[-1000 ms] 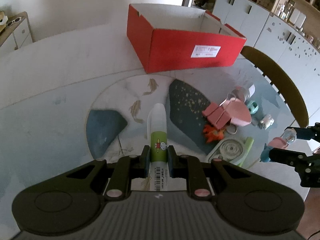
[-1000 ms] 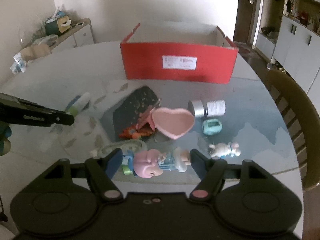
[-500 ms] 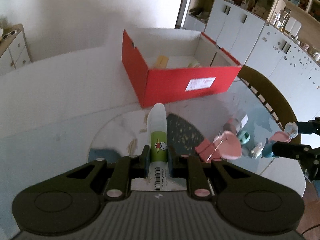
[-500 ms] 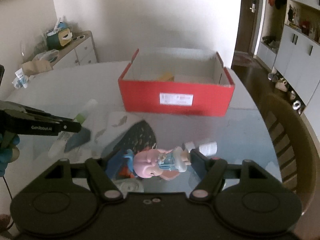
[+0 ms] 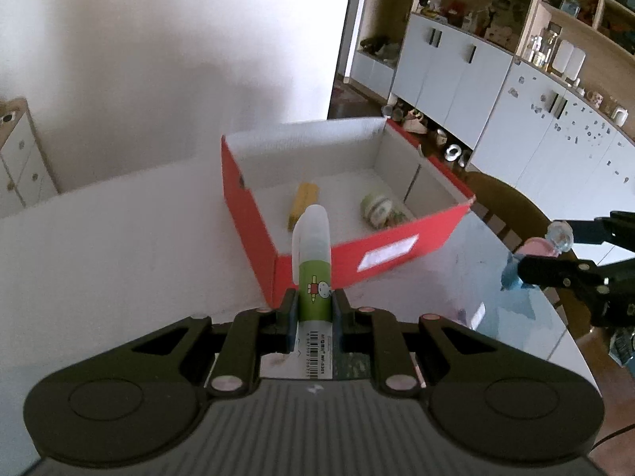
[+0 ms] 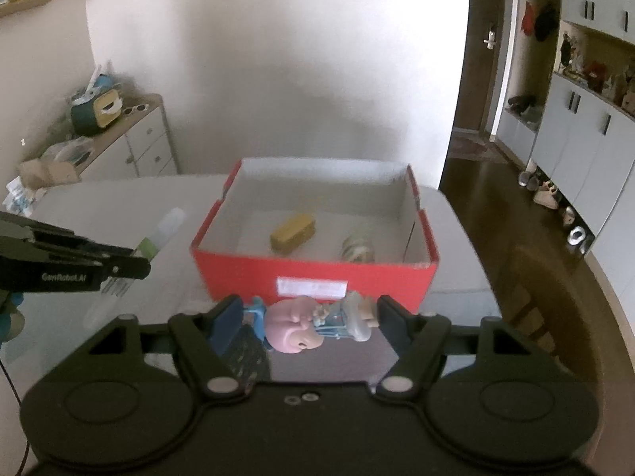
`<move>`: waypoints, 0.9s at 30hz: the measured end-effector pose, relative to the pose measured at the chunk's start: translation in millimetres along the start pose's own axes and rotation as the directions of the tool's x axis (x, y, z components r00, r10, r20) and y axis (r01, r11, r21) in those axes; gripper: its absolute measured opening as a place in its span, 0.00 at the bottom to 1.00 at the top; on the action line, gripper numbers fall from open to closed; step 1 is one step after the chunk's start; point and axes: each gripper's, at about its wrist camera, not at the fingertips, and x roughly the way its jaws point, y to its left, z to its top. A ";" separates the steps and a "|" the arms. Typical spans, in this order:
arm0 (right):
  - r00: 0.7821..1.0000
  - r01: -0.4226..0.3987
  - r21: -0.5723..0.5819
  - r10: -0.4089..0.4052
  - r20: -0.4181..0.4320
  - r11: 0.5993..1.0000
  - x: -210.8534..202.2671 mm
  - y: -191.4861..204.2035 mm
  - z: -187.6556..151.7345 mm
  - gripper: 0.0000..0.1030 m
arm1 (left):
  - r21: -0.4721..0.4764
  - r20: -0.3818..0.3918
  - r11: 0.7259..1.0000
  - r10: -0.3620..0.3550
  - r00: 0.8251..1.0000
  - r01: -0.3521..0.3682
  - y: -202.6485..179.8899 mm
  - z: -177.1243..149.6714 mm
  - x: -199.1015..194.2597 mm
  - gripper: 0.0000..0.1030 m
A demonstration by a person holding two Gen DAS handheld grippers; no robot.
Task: Organize rigid objects
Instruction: 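Carry the glue stick and pink figurine into the red box with both tools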
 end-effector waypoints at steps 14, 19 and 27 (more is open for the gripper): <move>1.000 0.016 -0.036 -0.015 0.026 0.999 56.5 -21.1 52.0 0.71 | 0.077 0.025 0.997 0.018 1.000 -0.020 -9.2 81.3 47.4 0.17; 1.000 0.014 -0.047 -0.014 0.014 0.999 79.9 -29.2 56.9 0.71 | 0.082 0.020 0.996 0.020 1.000 -0.022 -9.9 101.4 73.7 0.17; 0.999 0.007 -0.088 -0.010 -0.031 0.996 123.1 -33.0 58.2 0.71 | 0.088 -0.017 0.996 0.033 0.999 -0.032 -12.0 123.1 122.7 0.17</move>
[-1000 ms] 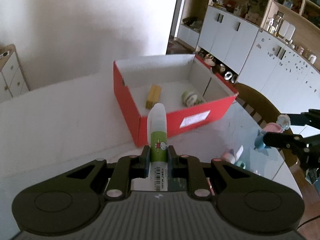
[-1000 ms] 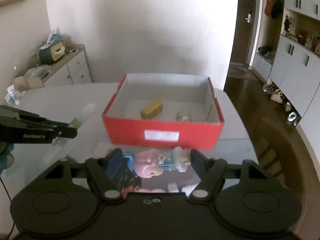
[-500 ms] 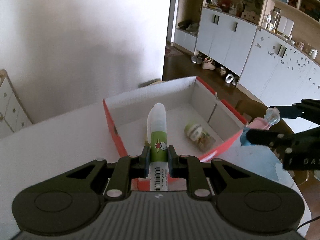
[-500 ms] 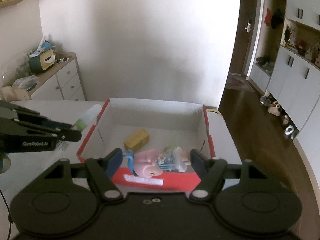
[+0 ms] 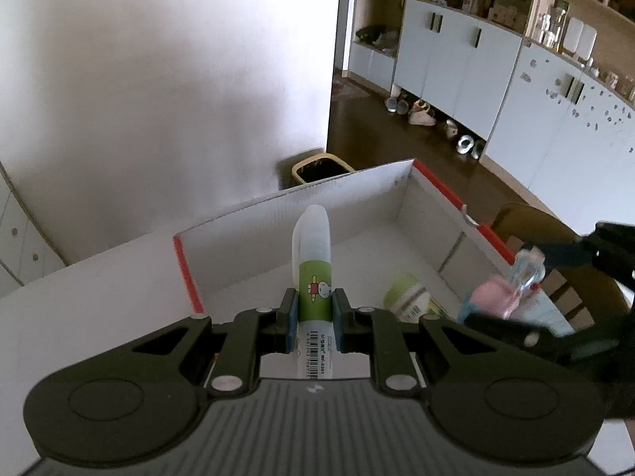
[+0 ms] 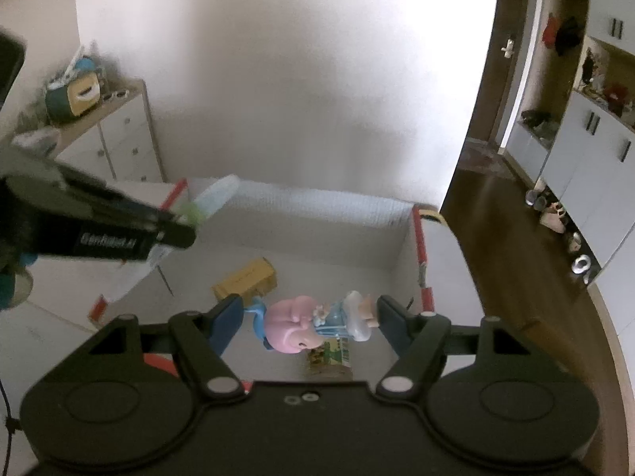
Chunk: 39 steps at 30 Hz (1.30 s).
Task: Organize rigid objects
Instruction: 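Carry the glue stick and pink figurine into the red box with both tools, then release the glue stick from the left tool while the right tool drops the figurine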
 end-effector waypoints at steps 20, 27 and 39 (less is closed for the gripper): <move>0.988 -0.067 -0.088 0.054 -0.146 0.994 76.2 5.7 -7.2 0.71 | 0.057 -0.151 0.998 -0.025 0.988 0.034 -28.7 23.6 116.7 0.17; 0.985 -0.080 -0.094 0.064 -0.159 0.992 78.1 6.4 -8.9 0.71 | 0.103 -0.211 0.994 -0.021 0.977 0.044 -35.8 19.8 140.4 0.17; 0.985 -0.078 -0.080 0.064 -0.160 0.994 84.4 5.6 -8.5 0.71 | 0.150 -0.335 0.986 -0.016 0.942 0.070 -39.4 15.7 168.9 0.17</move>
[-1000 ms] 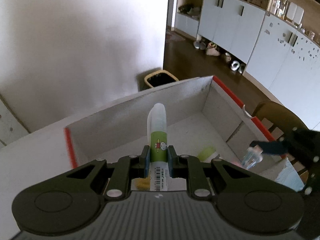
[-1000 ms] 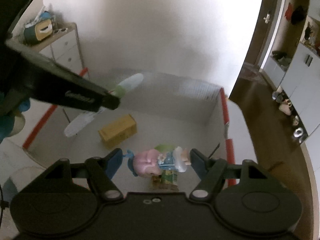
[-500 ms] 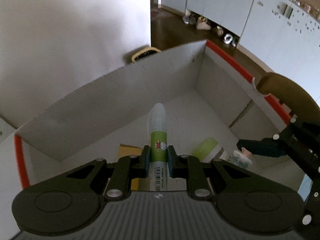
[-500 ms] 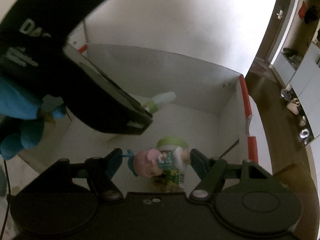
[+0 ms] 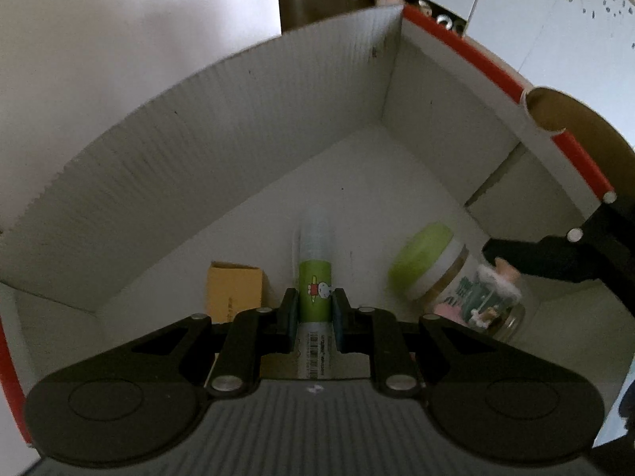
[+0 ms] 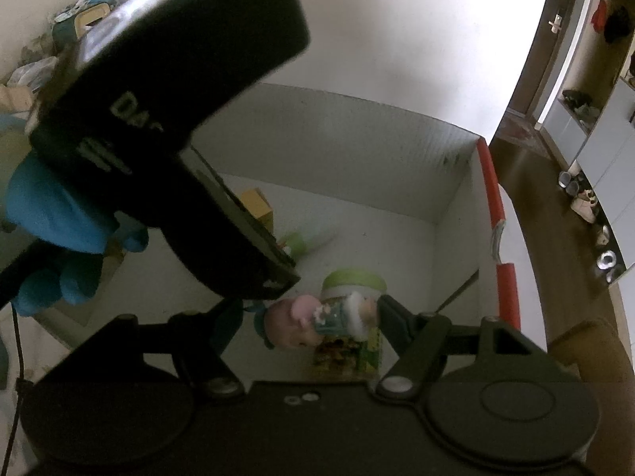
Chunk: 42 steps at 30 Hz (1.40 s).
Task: Organize rigid objects
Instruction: 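Release the glue stick from the left tool while the right tool drops the figurine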
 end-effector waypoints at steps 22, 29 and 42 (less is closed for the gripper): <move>1.000 0.001 0.054 -0.001 0.002 0.999 -13.3 -9.0 0.4 0.81 | 0.010 0.044 1.000 0.019 0.999 -0.020 -3.1 -1.7 -23.0 0.66; 0.999 0.007 0.067 -0.009 0.038 0.998 -35.7 -10.2 0.5 0.85 | 0.005 0.110 1.000 0.013 0.994 -0.014 -6.7 -12.8 -59.0 0.66; 0.992 0.035 0.101 -0.047 0.115 0.994 -86.2 -2.0 -9.1 0.97 | 0.002 0.195 1.000 0.030 0.980 -0.031 -16.1 -42.6 -117.3 0.66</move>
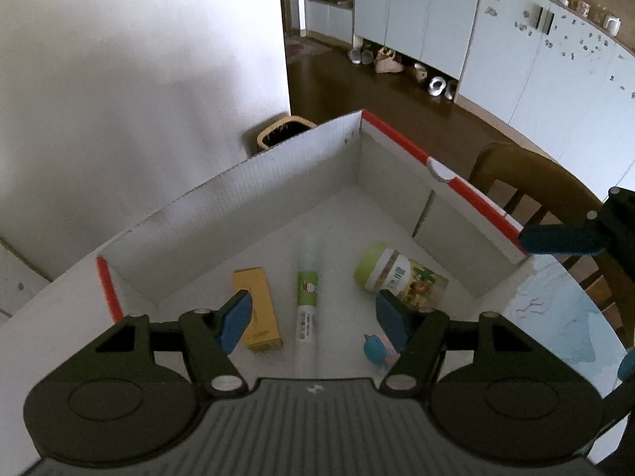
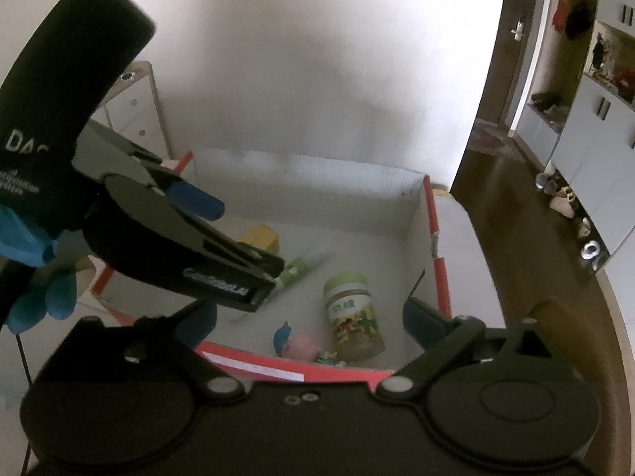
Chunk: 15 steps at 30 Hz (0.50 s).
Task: Organize rigid objects
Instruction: 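Release the glue stick from the left tool while the right tool drops the figurine, then lift both tools out of the red box and move them over the table items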
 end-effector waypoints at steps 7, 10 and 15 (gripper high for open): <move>0.999 0.014 0.036 -0.016 0.039 0.999 -28.8 -1.2 -7.2 0.97 | -0.003 0.057 1.000 -0.004 0.998 0.004 -5.8 -12.7 -28.8 0.66; 0.998 0.020 0.043 -0.022 0.053 0.999 -39.6 1.7 -9.0 0.98 | -0.005 0.079 1.000 -0.006 0.997 0.006 -5.6 -18.9 -43.4 0.67; 0.997 0.010 0.043 -0.013 0.076 0.999 -57.1 10.7 -14.3 0.99 | -0.024 0.115 1.000 -0.011 0.993 0.014 -6.1 -30.6 -64.2 0.70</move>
